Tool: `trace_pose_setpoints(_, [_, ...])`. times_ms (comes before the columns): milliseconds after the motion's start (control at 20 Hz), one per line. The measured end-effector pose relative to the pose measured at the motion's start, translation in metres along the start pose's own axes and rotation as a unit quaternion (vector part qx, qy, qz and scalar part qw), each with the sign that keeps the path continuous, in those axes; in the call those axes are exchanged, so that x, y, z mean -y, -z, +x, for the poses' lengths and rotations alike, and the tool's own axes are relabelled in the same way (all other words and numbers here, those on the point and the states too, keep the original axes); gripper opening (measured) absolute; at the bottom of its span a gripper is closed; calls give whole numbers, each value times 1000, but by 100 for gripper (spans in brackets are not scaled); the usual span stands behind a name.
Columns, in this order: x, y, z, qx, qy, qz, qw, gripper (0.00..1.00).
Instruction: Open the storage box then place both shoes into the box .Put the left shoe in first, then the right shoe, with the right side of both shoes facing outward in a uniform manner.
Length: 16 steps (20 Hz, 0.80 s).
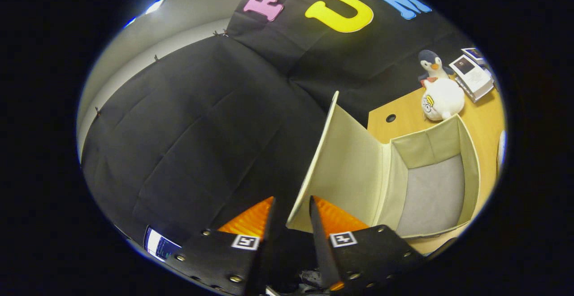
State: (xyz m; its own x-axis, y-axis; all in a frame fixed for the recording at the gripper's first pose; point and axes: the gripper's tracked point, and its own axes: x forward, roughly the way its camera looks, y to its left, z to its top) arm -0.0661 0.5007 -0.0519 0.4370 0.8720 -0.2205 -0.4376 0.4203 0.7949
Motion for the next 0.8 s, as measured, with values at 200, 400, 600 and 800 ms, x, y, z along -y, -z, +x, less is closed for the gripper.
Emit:
trace_pose_setpoints(200, [6, 0, -4, -4, 13, -48, 999, 97])
trace_pose_setpoints(400, [24, -17, -30, 13, 33, -80, 996, 97])
trace_pose_setpoints(600, [58, -47, -63, 43, 79, -119, 989, 97])
trace_pose_setpoints(800, [91, -71, -102, 66, 128, -152, 978, 97])
